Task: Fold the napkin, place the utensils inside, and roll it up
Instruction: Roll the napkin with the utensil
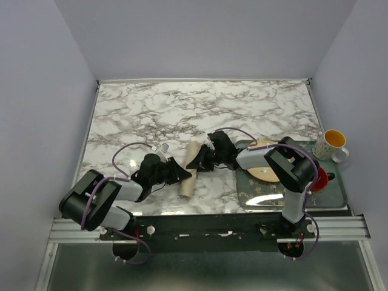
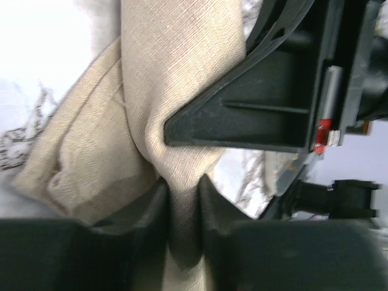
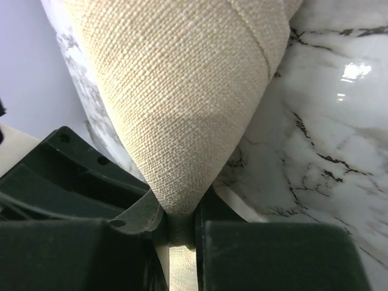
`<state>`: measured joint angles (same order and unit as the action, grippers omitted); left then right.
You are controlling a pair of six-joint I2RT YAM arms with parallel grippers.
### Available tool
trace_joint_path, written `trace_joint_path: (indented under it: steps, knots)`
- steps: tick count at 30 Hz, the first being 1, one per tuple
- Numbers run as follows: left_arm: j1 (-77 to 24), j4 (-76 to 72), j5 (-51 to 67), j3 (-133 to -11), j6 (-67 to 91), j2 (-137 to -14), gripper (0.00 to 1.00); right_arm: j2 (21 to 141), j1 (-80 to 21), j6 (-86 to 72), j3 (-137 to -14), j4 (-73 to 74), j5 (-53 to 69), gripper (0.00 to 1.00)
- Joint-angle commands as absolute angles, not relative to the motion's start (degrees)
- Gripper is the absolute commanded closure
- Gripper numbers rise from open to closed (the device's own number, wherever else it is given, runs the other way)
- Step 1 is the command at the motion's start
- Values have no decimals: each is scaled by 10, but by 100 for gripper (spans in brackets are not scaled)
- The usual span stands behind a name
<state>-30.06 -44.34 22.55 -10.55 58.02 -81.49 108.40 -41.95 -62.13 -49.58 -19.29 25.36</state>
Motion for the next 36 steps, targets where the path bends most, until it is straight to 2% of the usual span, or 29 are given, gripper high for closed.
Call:
trace_joint_path:
  steps: [1,3,4,6,8,13,18,21,27,36]
  knots:
    - [-301,-283,180,-139,496,-734,59,1083,-424,-584,-518,-132,219,87]
    - [-306,-166,128,-172,442,-690,54,1071,-424,-574,-519,-120,209,90]
    - [-309,-130,112,-185,427,-651,44,1070,-424,-573,-520,-106,206,92]
    - [-310,-39,64,-224,404,-621,30,1065,-424,-572,-535,-80,202,94]
    - [-326,-1,41,-258,378,-605,31,1063,-426,-572,-554,-41,190,99]
    - [-438,61,-98,-317,354,-648,38,1062,-433,-593,-590,46,150,99]
    - [-557,103,-225,-381,334,-715,34,1078,-433,-643,-625,120,142,99]
    - [-591,119,-289,-400,327,-751,30,1088,-434,-670,-649,158,149,99]
    - [-664,177,-419,-467,309,-840,29,1088,-434,-700,-653,178,150,99]
    - [-723,239,-526,-526,309,-914,29,1089,-434,-708,-647,185,149,100]
